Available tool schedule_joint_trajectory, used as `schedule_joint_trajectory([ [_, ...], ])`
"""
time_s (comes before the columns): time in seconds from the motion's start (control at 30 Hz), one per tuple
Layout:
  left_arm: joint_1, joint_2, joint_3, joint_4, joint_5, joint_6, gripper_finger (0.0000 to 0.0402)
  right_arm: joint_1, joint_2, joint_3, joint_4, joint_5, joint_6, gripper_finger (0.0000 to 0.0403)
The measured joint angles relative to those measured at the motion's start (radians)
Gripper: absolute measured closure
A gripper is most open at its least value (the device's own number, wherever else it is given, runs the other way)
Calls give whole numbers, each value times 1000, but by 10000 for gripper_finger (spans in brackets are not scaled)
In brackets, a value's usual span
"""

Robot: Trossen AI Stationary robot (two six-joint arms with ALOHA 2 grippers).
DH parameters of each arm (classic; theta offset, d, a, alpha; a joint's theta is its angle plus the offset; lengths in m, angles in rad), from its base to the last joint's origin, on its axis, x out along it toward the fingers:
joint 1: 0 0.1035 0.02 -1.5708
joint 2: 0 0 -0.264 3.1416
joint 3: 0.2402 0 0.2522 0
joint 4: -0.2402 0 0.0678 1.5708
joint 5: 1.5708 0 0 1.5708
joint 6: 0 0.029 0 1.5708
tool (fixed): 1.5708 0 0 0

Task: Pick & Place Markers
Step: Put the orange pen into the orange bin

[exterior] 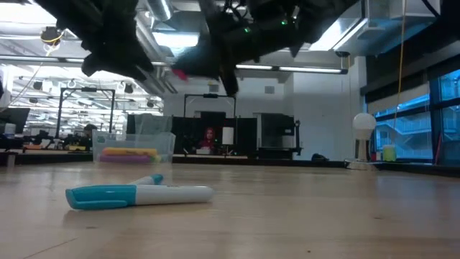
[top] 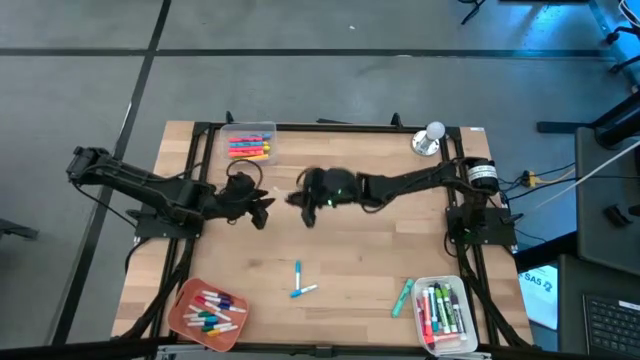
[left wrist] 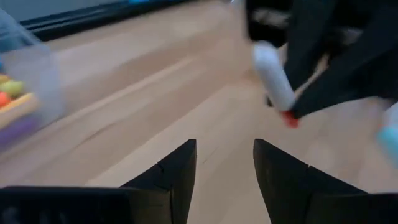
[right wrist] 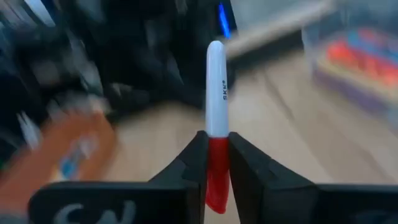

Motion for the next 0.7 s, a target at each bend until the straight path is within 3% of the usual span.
schedule_joint_trajectory([
  [0.1, 0, -48, -45, 195, -11, 28, 245, -27, 0, 1, 103, -51, 53, 352],
  [0.23, 0, -102, -82, 443, -50, 180, 232, -35, 0, 1, 164, -96, 86, 358],
  [0.43, 5, -132, -88, 541, -57, 305, 208, -20, 0, 1, 219, -125, 70, 356],
  [0.53, 6, -131, -88, 521, -29, 332, 230, -12, 0, 1, 248, -125, 65, 356],
  [0.7, 5, -128, -88, 520, 46, 344, 314, -9, 0, 1, 264, -126, 63, 357],
])
